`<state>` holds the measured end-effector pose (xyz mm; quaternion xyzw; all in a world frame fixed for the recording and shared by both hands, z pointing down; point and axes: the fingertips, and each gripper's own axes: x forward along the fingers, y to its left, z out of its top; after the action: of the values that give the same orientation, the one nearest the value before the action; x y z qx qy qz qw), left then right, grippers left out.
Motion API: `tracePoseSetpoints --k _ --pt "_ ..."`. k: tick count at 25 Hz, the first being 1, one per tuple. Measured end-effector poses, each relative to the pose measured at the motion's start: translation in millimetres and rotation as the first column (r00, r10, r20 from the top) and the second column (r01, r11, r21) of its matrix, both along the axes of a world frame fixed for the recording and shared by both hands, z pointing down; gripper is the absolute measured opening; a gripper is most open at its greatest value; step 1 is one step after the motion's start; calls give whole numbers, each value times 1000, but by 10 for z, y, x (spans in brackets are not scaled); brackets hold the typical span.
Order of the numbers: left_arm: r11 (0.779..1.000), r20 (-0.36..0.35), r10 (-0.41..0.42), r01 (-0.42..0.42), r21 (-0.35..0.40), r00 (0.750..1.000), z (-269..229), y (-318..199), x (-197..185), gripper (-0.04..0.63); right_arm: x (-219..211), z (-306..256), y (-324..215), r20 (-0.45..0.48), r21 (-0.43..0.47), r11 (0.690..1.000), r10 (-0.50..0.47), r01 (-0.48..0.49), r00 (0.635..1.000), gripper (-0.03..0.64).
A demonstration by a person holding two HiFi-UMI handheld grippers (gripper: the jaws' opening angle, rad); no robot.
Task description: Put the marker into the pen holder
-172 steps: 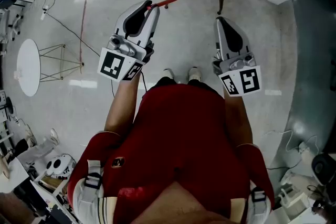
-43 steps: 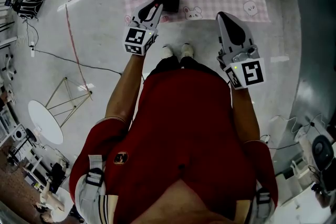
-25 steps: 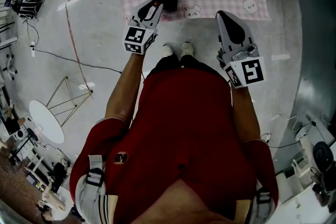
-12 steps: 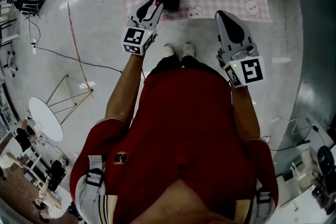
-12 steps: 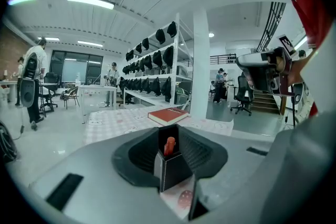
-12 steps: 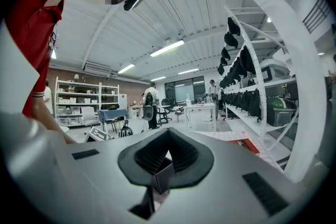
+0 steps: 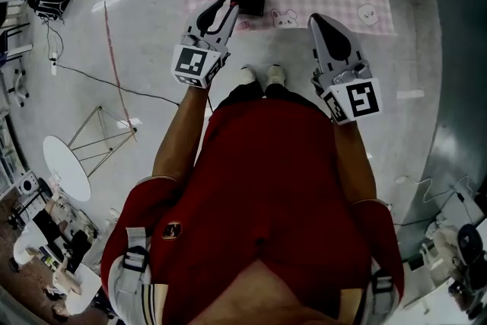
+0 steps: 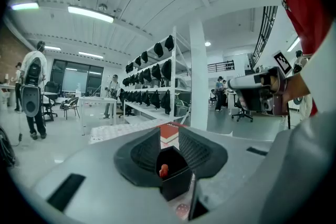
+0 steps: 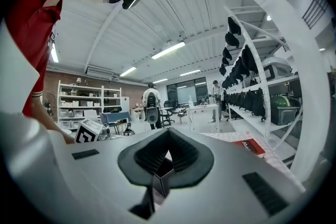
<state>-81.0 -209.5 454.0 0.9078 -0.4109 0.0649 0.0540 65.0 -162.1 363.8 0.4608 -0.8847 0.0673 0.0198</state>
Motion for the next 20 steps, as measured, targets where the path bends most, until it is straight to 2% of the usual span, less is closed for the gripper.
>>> tracePoseSetpoints --k 5,12,20 --pt "999 -26 -4 5 32 1000 -300 77 27 92 -37 -32 4 12 11 1000 -17 17 1000 -2" --pt "993 -79 17 -8 114 997 -758 199 101 64 -112 -97 31 26 30 999 -39 38 999 -1" --pt "991 -93 17 -5 134 996 -993 308 133 18 -117 -166 79 39 44 998 -51 49 998 -2"
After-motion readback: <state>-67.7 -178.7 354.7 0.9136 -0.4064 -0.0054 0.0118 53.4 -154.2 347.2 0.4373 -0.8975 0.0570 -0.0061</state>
